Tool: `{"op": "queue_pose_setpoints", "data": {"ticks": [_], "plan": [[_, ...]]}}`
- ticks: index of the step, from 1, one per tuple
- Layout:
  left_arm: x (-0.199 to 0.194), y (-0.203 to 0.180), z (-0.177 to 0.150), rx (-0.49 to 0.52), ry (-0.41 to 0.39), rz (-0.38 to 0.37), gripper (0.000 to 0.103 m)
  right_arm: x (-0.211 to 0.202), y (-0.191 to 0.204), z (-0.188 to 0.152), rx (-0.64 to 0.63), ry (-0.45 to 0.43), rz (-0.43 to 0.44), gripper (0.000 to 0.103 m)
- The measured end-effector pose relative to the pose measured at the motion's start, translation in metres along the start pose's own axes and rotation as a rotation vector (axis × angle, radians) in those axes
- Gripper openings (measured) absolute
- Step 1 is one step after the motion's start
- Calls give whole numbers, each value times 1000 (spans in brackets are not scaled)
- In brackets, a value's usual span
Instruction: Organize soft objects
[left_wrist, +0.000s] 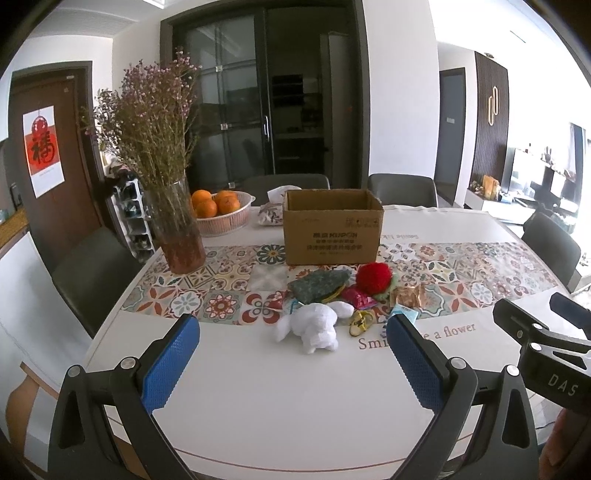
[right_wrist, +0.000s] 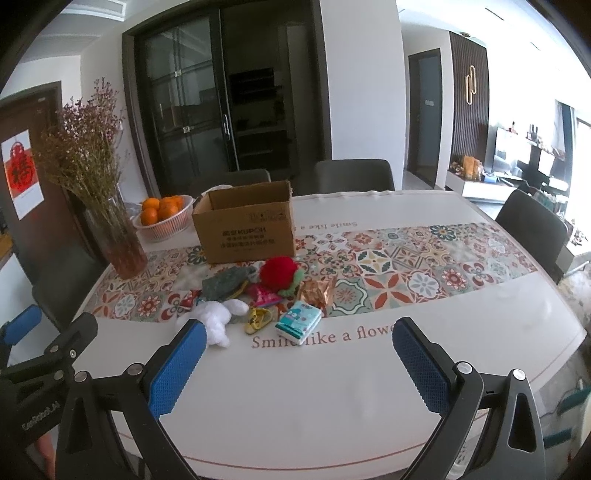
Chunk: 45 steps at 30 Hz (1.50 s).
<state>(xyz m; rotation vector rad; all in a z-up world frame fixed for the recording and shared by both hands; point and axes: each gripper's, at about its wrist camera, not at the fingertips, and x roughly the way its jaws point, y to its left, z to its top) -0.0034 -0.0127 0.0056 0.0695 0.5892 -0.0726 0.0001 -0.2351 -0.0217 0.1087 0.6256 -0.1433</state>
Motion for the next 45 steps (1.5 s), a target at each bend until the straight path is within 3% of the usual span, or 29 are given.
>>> {"op": "queue_pose_setpoints", "data": {"ticks": [34,45], "plan": [[5,-1,3,0,11,3,103,4,-2,1,-2,10,-2,102],[32,-1,4,-11,78,-7,103,27,-6,1,34,69,-15,102]]}}
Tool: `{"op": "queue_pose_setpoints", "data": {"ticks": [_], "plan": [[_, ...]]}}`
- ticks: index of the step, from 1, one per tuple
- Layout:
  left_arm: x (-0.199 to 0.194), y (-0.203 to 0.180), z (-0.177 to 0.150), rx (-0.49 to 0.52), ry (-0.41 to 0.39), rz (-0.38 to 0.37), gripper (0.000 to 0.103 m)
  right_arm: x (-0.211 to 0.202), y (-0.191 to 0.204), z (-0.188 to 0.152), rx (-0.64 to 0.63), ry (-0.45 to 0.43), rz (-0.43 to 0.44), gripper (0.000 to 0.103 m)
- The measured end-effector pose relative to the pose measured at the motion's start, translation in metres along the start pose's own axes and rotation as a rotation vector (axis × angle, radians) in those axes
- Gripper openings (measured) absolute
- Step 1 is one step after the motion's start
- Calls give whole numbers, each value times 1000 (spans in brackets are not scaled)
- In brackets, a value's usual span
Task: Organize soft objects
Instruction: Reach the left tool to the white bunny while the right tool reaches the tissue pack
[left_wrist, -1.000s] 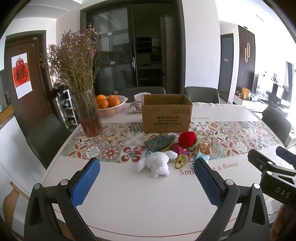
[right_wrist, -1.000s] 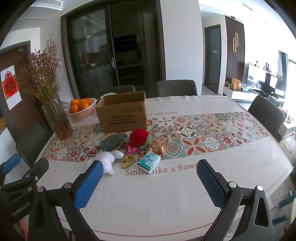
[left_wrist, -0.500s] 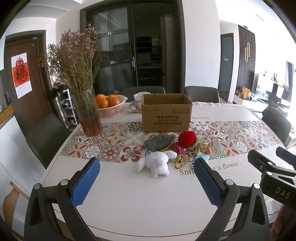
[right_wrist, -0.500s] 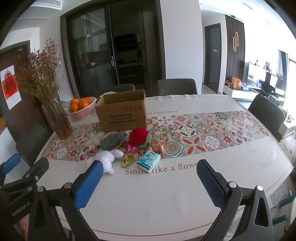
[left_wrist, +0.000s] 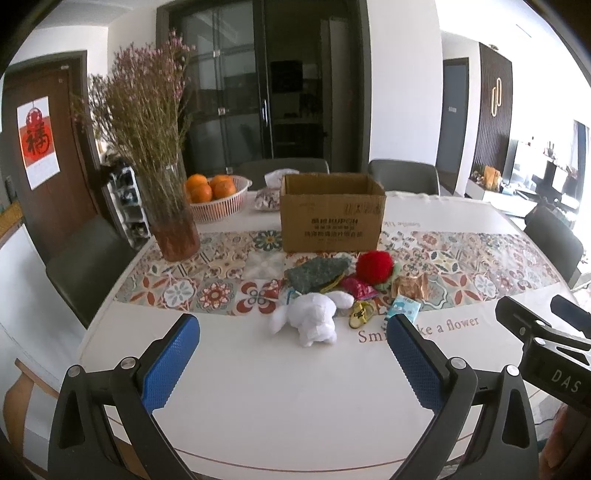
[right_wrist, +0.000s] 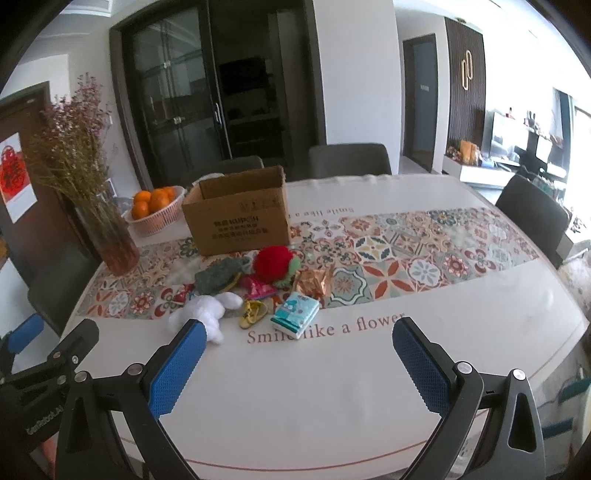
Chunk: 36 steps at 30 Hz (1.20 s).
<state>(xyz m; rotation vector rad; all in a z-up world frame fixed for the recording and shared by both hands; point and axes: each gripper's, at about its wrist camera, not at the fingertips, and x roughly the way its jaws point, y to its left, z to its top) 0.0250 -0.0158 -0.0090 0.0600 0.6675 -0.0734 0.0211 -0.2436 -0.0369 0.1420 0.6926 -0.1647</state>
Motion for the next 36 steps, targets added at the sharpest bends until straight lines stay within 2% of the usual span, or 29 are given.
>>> {"op": "queue_pose_setpoints", "data": {"ticks": [16,29,36], "plan": [[103,13,11,-67,272,-84,99,103,9,15,104,237,-3,102],[190,18,8,-78,514,-172,95,172,14,20,203,352,-65,101],[228,14,-3,-120,647,-210,91,208,6,15,286,427,-69,96]]}}
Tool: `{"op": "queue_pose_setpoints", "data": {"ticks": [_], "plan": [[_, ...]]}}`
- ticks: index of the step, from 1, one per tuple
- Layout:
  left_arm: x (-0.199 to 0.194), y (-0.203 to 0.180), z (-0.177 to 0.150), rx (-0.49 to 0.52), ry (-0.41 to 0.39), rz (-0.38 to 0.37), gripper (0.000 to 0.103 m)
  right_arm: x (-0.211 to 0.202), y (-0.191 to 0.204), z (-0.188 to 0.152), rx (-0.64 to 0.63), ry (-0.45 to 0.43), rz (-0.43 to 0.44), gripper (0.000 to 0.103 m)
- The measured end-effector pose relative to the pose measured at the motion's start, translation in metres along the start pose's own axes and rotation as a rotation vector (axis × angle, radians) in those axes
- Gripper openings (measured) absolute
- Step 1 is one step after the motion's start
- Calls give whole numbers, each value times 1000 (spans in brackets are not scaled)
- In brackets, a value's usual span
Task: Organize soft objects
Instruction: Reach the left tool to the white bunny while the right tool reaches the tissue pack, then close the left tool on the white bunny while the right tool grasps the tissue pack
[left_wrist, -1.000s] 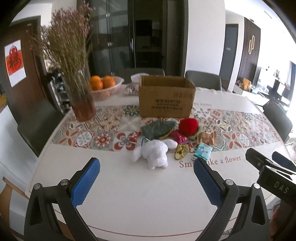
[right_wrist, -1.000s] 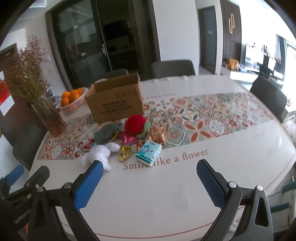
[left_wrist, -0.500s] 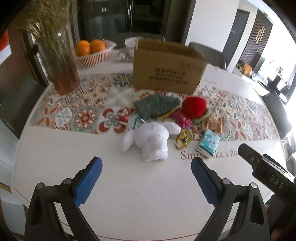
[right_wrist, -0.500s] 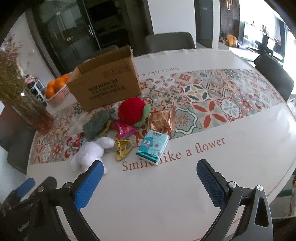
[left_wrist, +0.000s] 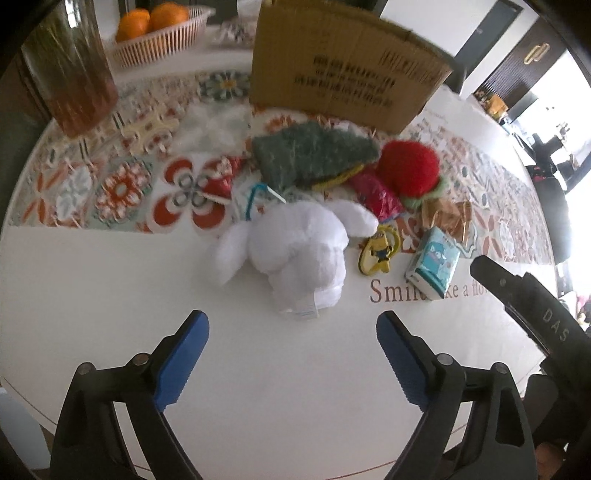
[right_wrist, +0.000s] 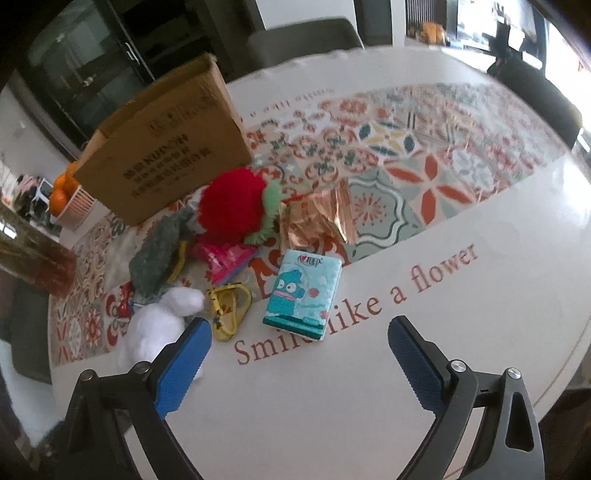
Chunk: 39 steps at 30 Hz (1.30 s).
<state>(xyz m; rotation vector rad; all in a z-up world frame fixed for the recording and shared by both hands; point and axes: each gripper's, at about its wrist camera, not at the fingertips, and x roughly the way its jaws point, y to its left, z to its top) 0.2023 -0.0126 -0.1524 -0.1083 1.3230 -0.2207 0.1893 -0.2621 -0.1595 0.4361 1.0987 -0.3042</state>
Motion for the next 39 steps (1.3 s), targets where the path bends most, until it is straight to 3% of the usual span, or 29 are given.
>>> {"op": "queue_pose_setpoints", "data": {"ticks": [12,21,32,36,39], "plan": [[36,-12,21,-92,35,57,87,57,-12,26,26,159,53,89],[69,-10,40,-129,79,113,77,89,-9,40,18,236,31,85],[94,-8,48,-124,108,150,63,112,1,46,-25,247,-25,78],[97,-8,48,-117,84,148,60,113,4,44,-67,224,-35,61],[99,-10,44,-112,68,144,58,110,5,39,-80,218,-32,60]]}}
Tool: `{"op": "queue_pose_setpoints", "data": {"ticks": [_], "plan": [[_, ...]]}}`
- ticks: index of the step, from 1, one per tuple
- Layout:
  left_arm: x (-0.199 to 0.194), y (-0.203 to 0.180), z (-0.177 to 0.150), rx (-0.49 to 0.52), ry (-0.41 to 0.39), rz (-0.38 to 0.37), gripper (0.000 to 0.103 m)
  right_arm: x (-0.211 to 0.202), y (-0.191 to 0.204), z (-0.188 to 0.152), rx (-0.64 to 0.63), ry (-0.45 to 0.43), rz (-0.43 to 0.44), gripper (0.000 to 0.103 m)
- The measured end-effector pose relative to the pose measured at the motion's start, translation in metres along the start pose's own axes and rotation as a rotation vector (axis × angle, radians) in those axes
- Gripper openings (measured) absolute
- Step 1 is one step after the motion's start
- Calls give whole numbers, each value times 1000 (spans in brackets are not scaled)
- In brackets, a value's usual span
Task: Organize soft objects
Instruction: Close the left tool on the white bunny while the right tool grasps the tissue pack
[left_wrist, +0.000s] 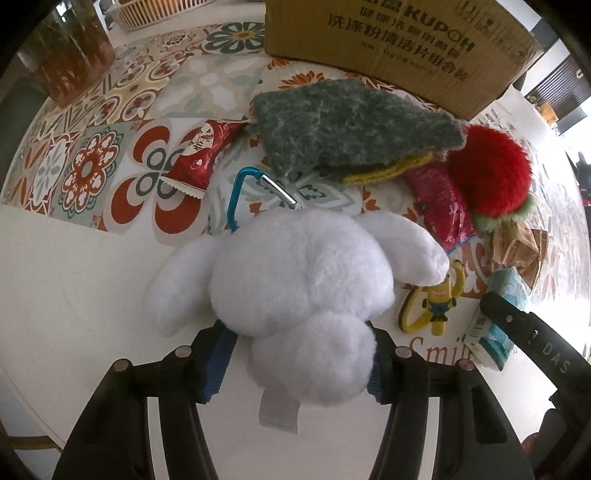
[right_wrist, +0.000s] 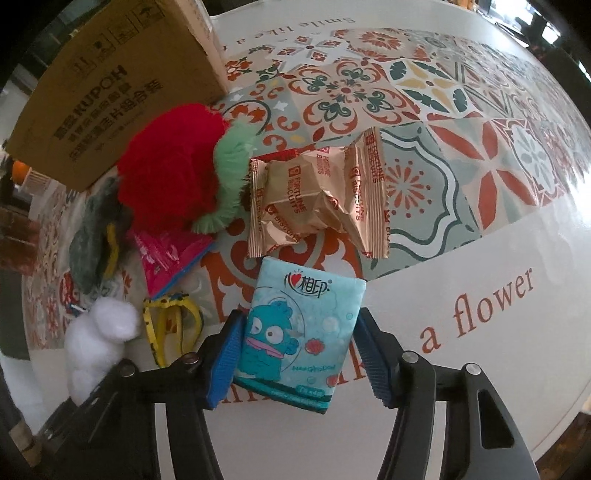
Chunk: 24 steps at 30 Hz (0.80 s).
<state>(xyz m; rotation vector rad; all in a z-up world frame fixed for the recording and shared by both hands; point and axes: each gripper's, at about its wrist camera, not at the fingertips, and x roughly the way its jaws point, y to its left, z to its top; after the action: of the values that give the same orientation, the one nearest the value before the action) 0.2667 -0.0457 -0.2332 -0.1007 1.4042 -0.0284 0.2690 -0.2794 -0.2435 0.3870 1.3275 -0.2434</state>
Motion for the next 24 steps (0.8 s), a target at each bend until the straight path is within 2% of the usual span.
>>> {"op": "queue_pose_setpoints", "data": {"ticks": [7,14,18,24], "plan": [[-15,7,-25,42,-28,22,51,-18,-6,-21,-32,-2,15,60],[-53,8,-47,87,-118,21,50,-50,0,-38,-76,-50,57,60],[-76,9,-50,99,-174,2,50,-79,2,-44,-105,-115,74,60],[-103,1,-34,118,-263,-17,50,-112,10,-39,-124,-204,95,60]]}}
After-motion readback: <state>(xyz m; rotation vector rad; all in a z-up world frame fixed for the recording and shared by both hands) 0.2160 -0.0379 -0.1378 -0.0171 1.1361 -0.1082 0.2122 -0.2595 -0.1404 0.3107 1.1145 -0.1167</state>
